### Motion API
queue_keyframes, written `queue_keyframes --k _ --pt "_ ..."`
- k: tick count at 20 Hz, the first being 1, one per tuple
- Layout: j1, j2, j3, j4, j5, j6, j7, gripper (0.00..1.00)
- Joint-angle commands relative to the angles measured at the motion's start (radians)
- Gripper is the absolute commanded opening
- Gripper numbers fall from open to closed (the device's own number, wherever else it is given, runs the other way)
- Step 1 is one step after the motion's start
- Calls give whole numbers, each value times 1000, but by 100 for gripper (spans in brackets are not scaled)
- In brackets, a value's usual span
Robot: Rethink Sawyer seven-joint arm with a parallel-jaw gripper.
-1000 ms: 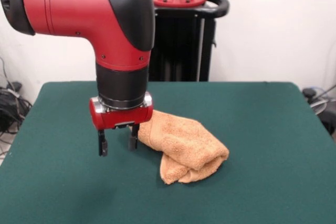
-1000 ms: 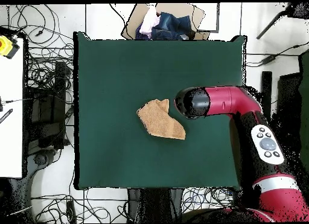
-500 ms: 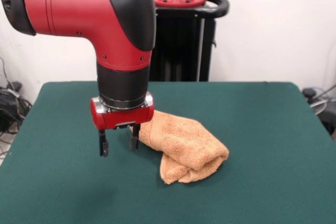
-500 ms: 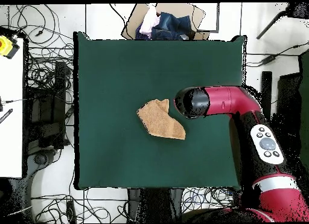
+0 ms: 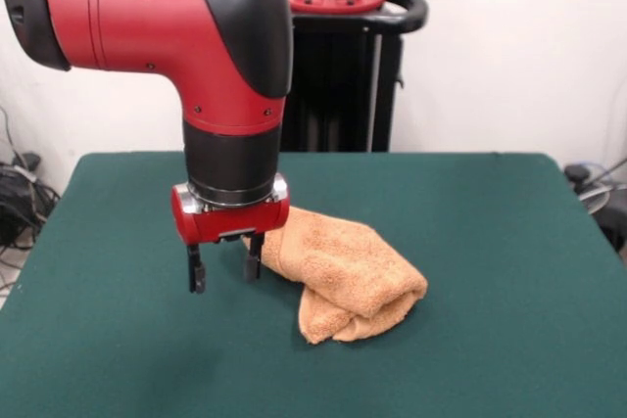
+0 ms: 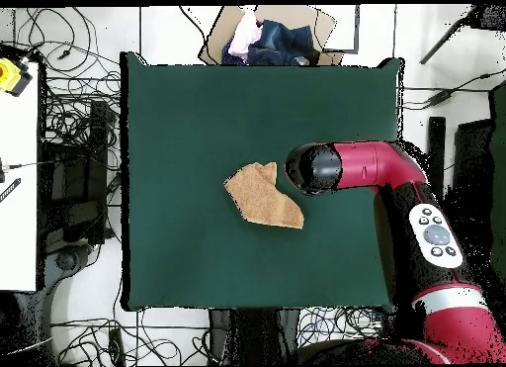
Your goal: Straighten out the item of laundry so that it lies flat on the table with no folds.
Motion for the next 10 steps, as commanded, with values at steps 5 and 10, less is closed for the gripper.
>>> queue_keyframes --k 5,10 --pt "-4 3 59 111 -17 32 -149 100" --pt "-12 5 62 124 -13 30 -147 100"
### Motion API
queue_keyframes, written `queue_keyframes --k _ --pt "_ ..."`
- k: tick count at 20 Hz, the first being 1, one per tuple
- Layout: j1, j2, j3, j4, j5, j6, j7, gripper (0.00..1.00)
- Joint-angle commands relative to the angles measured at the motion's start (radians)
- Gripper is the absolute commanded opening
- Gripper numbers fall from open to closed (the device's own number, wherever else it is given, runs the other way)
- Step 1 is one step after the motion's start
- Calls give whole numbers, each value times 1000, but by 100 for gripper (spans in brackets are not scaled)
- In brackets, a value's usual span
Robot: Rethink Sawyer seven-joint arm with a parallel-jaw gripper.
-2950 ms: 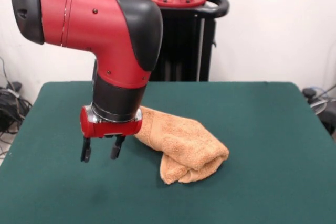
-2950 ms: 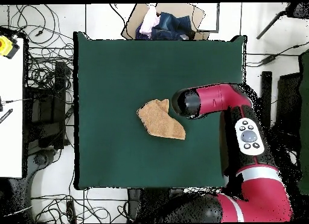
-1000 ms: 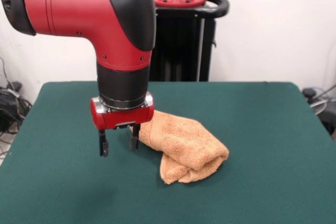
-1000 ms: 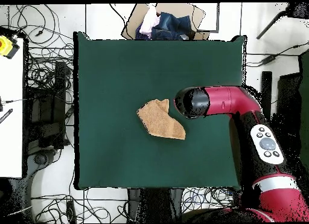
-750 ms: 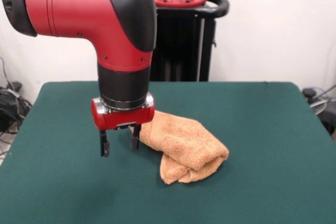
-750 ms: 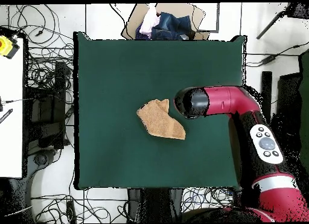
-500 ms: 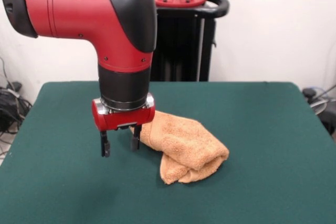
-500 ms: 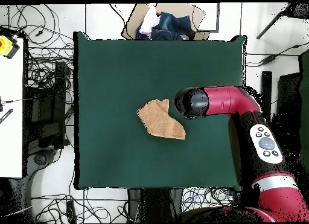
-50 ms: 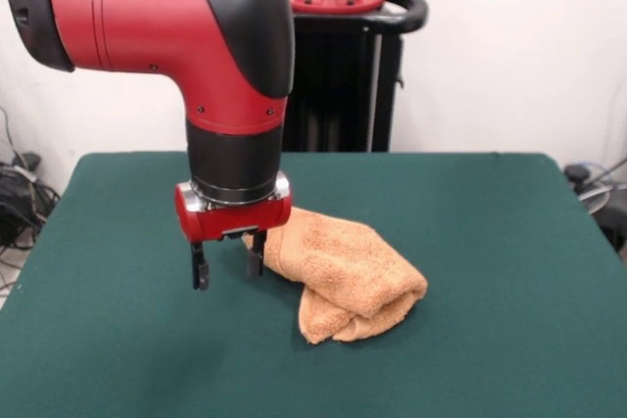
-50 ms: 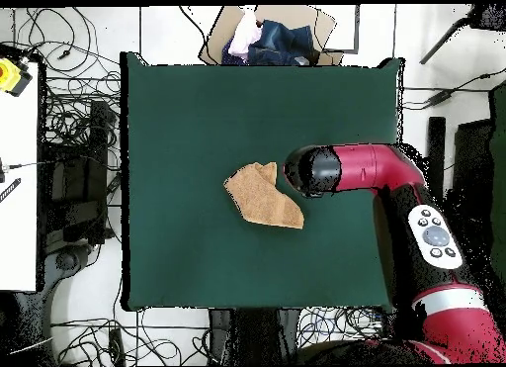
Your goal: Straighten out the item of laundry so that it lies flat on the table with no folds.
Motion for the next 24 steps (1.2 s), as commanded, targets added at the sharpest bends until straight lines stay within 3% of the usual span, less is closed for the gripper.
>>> queue_keyframes --k 1,4,18,24 --pt "-6 7 60 101 -11 39 -145 100" --pt "29 0 23 89 -57 61 -151 100" --pt "179 88 -89 -54 -388 -236 76 100" --pt "238 106 -140 -112 -454 -319 144 100"
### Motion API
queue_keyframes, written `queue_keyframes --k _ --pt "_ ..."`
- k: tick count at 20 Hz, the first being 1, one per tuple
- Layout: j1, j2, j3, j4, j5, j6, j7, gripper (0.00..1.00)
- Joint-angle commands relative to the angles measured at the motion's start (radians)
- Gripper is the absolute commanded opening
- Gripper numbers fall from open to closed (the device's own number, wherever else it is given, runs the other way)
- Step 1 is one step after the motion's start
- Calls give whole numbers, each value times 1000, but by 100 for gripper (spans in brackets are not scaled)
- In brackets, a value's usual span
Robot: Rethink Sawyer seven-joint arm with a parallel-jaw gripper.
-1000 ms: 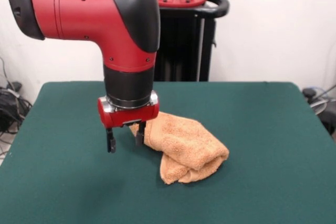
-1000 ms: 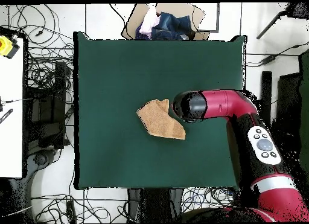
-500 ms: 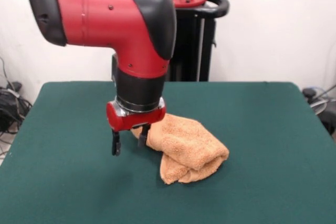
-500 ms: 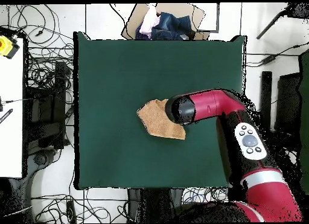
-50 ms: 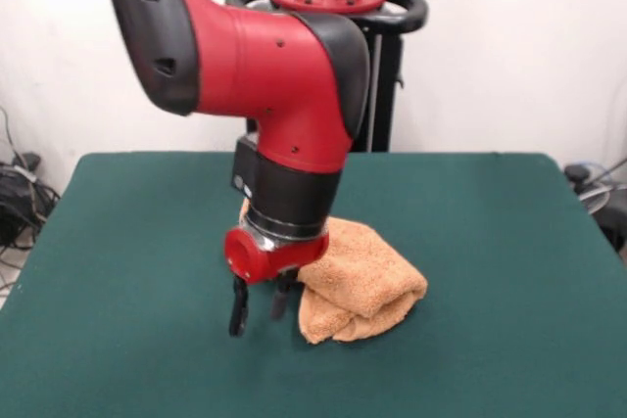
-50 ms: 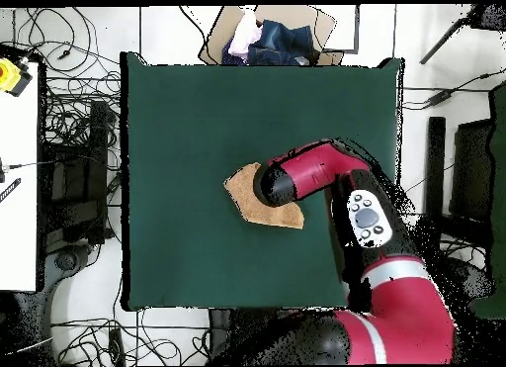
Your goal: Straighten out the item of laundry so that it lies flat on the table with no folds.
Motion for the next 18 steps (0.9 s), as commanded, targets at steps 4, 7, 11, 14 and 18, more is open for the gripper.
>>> queue_keyframes --k 4,7,11,14,18 --pt "93 47 -108 -91 -101 -129 164 100" --pt "105 41 -148 -77 -102 -176 179 100" --pt "127 45 -193 -80 -99 -215 191 100" --pt "140 60 -218 -92 -90 -242 191 100" --pt "144 75 -230 -98 -60 -240 172 100"
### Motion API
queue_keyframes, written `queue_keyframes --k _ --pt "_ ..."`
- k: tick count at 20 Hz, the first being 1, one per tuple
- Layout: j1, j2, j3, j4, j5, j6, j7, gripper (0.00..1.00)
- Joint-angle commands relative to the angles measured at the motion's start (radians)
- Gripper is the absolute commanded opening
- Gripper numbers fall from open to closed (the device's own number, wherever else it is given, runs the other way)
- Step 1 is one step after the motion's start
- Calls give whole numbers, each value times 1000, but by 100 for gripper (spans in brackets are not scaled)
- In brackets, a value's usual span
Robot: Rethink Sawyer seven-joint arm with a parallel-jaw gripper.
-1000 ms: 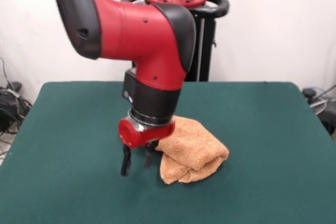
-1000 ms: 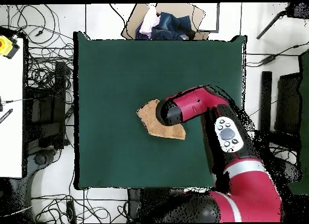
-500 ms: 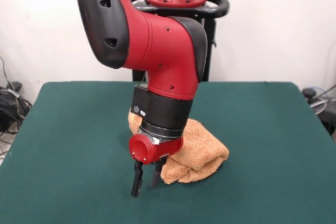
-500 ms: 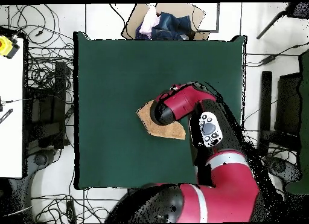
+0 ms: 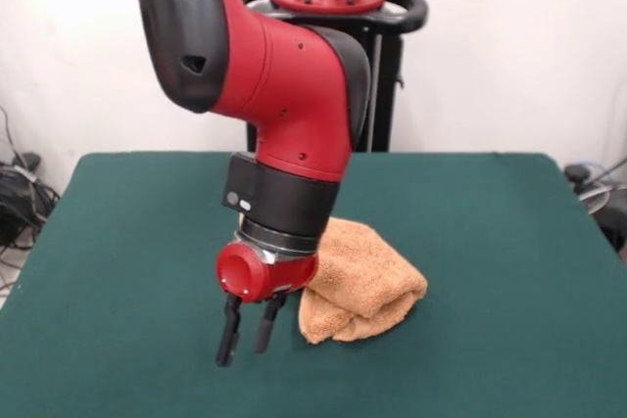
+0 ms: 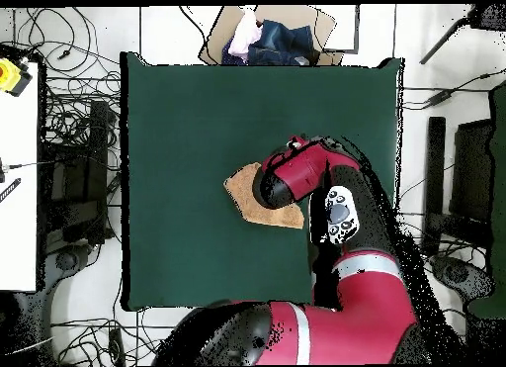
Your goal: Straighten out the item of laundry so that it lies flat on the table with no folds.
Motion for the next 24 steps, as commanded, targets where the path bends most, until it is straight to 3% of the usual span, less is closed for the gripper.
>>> queue_keyframes --k 1,8,12,17,24 --pt "-3 40 -22 -7 11 -16 128 100" --pt "-125 -34 131 81 277 372 -163 100" --pt "-190 -45 206 114 386 507 -259 100" --pt "-225 -41 257 121 438 638 -319 100" --pt "-235 -33 274 98 435 768 -383 100"
